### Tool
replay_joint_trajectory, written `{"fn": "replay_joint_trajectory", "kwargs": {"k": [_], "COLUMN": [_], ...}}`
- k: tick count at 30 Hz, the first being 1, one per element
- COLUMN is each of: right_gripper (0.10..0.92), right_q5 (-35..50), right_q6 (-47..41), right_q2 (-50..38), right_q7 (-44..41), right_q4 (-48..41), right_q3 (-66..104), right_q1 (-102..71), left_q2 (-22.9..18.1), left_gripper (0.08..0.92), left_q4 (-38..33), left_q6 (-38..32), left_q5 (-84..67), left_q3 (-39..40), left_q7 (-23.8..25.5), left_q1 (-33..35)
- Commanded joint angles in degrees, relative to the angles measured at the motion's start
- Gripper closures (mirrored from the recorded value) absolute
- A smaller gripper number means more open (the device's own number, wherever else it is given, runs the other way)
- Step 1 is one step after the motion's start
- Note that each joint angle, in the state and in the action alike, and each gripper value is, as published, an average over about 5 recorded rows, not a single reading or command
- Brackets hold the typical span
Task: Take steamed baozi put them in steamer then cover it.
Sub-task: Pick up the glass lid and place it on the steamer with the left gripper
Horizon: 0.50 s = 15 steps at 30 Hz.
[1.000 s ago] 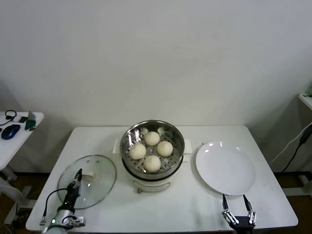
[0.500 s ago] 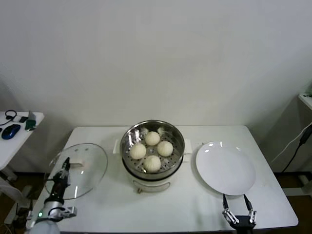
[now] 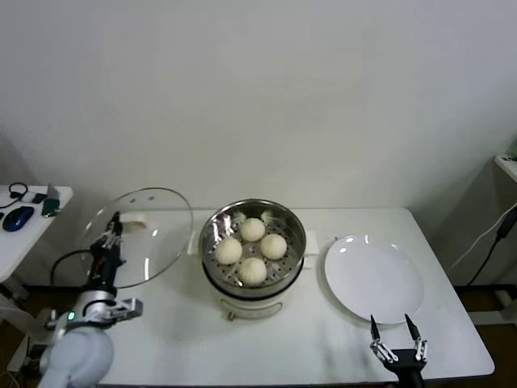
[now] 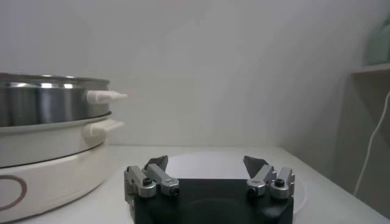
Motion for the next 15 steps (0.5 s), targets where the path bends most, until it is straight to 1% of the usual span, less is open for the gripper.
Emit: {"fn": "replay_joint_trajectory", "kwargs": {"k": [1,5,8,11,15], "right_gripper": [0.203,0.203,0.203,0.203,0.203], "right_q5": [-0.28,-0.24,-0.16,0.26,0.95], "right_q6": [-0.21,0.27,0.62,0.95,1.55], "right_q2": [-0.64,-0.75,-0.86,-0.95,-1.41], "right_q7": [0.11,-0.05,-0.18,-0.53,-0.78], "right_q4": [-0.31,-1.11,-1.83,-2.38,-2.9], "right_q3": [-0.2,-0.64,-0.83,-0.63,-0.33], "right_q1": [1.36,2.5,2.99,3.07,2.75], "left_q2": [-7.32,-14.24,-18.01,-20.36,-22.23], "left_gripper": [0.859,0.859,0.859,0.859,0.859], "left_q4": [-9.05,-6.19,-3.61,-1.39,1.01], "left_q6": [13.81,13.32,12.5,12.06,12.2], "left_q5": [14.53,21.33,25.28,27.59,29.18], "left_q3": [23.65,29.05,31.72,33.39,34.17], "left_q7": [10.38,12.13,12.53,12.56,12.55], "left_q1": [-7.33,-10.43,-12.01,-12.91,-13.87]}}
